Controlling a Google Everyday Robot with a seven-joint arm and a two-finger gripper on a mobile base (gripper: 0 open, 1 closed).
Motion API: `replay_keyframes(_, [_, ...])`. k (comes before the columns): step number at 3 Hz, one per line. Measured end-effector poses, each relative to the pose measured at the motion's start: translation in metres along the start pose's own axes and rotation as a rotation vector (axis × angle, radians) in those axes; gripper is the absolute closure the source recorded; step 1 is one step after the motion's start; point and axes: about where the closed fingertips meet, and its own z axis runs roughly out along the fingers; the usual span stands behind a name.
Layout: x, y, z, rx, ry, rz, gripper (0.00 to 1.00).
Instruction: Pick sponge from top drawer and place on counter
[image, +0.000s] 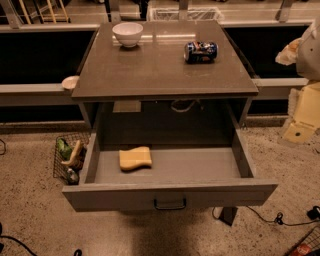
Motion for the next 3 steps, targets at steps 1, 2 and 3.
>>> replay_keyframes(1, [0.0, 0.0, 0.0, 0.0, 0.0, 0.0, 0.0])
replay_keyframes(2, [-0.018, -0.003, 0.033, -0.062, -0.069, -0.013, 0.0])
replay_keyframes(3, [-0.056, 0.004, 0.085, -0.135, -0.18, -0.021, 0.0])
